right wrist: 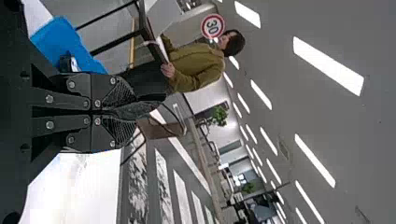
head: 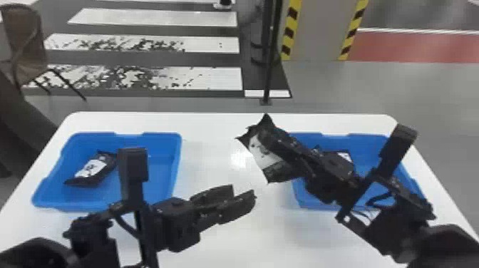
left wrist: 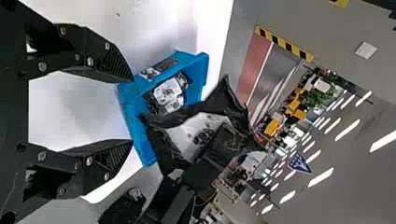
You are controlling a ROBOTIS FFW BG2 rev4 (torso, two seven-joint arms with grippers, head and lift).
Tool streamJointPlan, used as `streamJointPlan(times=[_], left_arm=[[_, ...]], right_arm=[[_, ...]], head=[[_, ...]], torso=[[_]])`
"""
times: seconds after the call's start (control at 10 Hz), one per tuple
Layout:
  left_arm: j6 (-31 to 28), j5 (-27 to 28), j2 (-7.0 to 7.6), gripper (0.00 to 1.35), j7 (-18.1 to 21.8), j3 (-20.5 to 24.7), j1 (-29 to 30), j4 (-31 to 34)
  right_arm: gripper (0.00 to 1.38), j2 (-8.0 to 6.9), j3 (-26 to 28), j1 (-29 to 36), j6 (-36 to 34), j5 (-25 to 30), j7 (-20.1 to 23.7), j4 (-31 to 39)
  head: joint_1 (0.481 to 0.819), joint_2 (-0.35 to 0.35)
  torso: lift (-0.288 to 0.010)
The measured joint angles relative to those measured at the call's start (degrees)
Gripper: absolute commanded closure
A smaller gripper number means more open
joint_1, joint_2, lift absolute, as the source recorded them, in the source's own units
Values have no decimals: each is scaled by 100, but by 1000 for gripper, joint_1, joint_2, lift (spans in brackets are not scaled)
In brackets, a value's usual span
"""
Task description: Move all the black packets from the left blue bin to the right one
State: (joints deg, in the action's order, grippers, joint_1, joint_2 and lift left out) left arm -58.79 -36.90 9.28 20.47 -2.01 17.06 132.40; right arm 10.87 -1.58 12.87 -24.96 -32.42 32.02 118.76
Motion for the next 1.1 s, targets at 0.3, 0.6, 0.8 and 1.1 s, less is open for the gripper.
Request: streamJointPlan(times=[0.3, 0.6, 0.8, 1.1], left_arm=[[237, 171, -222, 133, 1, 826, 454, 231], [427, 531, -461, 134, 0, 1954, 745, 574], [535, 703, -527, 134, -28, 2396, 761, 670], [464, 1194, -456, 134, -35, 2654, 609, 681]], right_arm=[[1283, 107, 812, -734, 341, 765, -208, -1287], [1228, 204, 1412, -1473, 578, 1492, -646, -2873], [417, 275, 1596, -1557, 650, 1499, -1034, -3337], [148, 200, 1654, -788, 899, 1814, -1367, -2344]], head=[[695, -124], [695, -136], [695, -137], [695, -100]], torso=[[-140], [-140], [-140], [-140]])
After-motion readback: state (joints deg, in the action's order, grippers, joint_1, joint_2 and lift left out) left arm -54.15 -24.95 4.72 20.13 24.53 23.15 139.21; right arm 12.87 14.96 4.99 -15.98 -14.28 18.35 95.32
